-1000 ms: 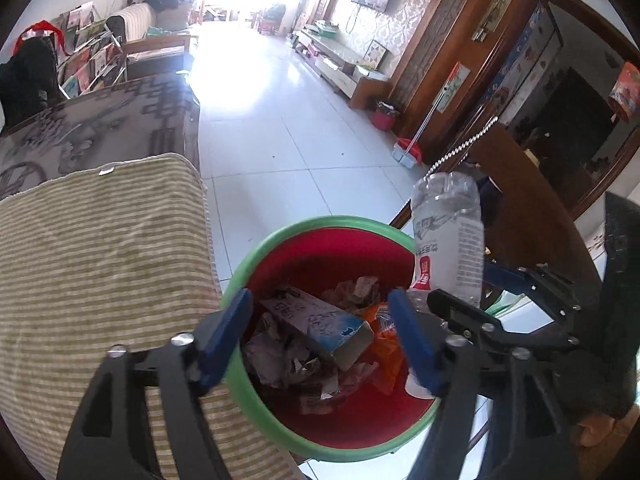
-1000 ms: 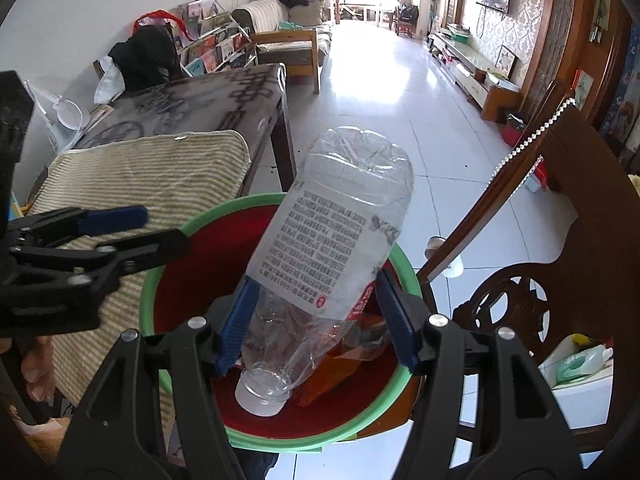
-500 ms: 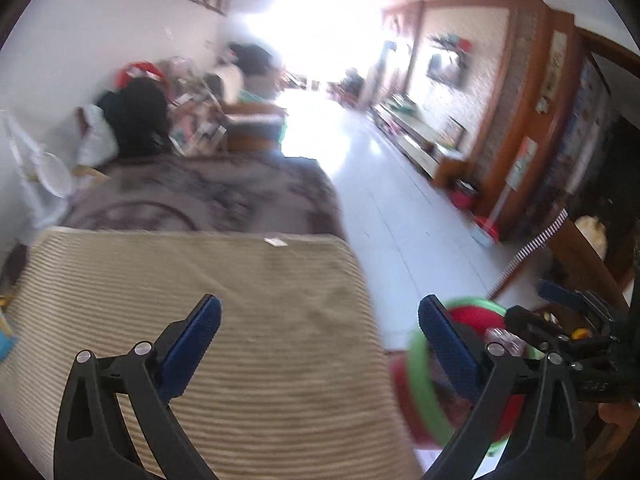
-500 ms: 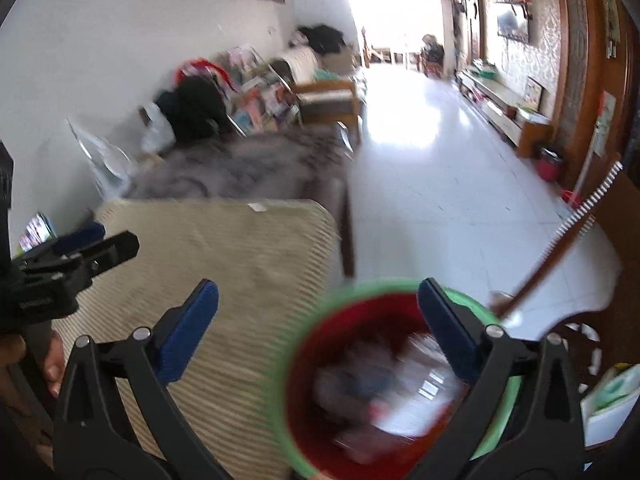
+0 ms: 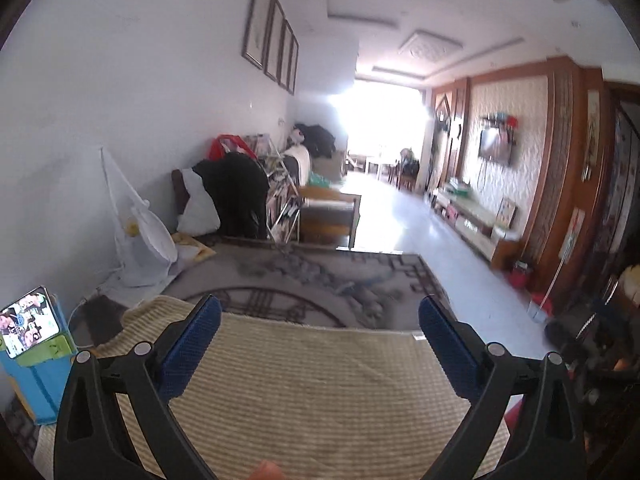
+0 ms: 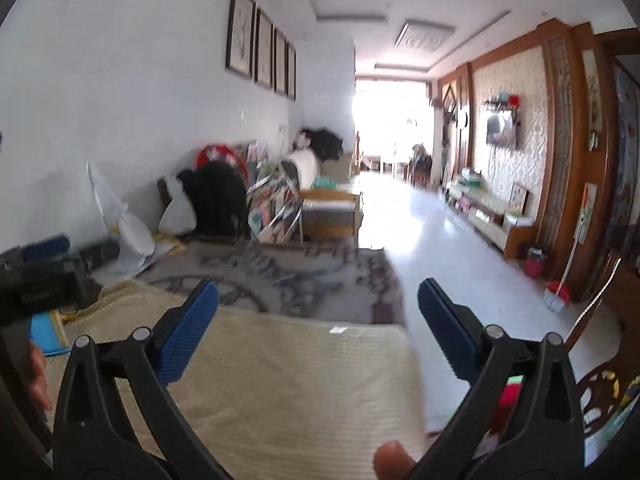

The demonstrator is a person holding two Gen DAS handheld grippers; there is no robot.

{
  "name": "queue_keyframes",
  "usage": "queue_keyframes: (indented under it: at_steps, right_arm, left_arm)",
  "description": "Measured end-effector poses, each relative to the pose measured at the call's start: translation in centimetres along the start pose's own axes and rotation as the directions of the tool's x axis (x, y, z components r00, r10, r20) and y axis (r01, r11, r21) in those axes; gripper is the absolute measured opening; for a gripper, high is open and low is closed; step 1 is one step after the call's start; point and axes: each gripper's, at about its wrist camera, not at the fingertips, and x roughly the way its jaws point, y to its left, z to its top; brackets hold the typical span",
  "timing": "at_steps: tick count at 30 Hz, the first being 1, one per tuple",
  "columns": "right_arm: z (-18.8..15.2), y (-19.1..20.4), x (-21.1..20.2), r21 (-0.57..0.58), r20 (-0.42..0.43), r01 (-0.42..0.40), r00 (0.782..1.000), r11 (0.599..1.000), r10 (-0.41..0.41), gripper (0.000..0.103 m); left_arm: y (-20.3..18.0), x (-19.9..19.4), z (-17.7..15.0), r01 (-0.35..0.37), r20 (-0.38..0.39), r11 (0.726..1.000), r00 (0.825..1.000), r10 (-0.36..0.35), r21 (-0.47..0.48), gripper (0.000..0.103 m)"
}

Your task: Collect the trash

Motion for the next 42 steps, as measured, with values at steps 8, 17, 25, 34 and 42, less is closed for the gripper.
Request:
queue_keyframes:
  at_steps: [8, 17, 25, 34, 42]
  right_arm:
    - [0.1, 4.1, 0.5, 0.032, -0.030, -0.026, 0.999, 0.999, 0.027, 0.098]
    - [0.2, 6.8, 0.7, 0.019, -0.035, -0.023, 0.999, 1.000, 0.024, 0.098]
    - [0.1, 7.9, 0.3, -0.005, -0.028, -0.020, 0.999, 1.000, 0.020, 0.098]
    - [0.2, 8.2, 0.4, -0.013, -0.035, -0.009, 0.999, 1.000, 0.008, 0.098]
    - [0.2, 8.2, 0.3, -0.021, -0.029, -0.002, 1.000, 1.000, 0.001, 0.098]
  left_arm:
    - [4.1, -0.1, 0.1, 0.031, -0.026, 0.999, 0.999, -0.031, 0.020, 0.095]
    - [6.9, 0.5, 0.0, 0.025, -0.087, 1.000, 0.996, -0.026, -0.019, 0.095]
    - [7.5, 0.5, -0.3, 0.029, -0.096, 0.999, 0.995, -0.031, -0.019, 0.095]
    - [7.7, 0.8, -0.3, 0.039, -0.116, 0.999, 0.992, -0.040, -0.018, 0.095]
    - [7.7, 1.0, -0.2, 0.034, -0.121, 0.999, 0.992, -0.035, -0.008, 0.095]
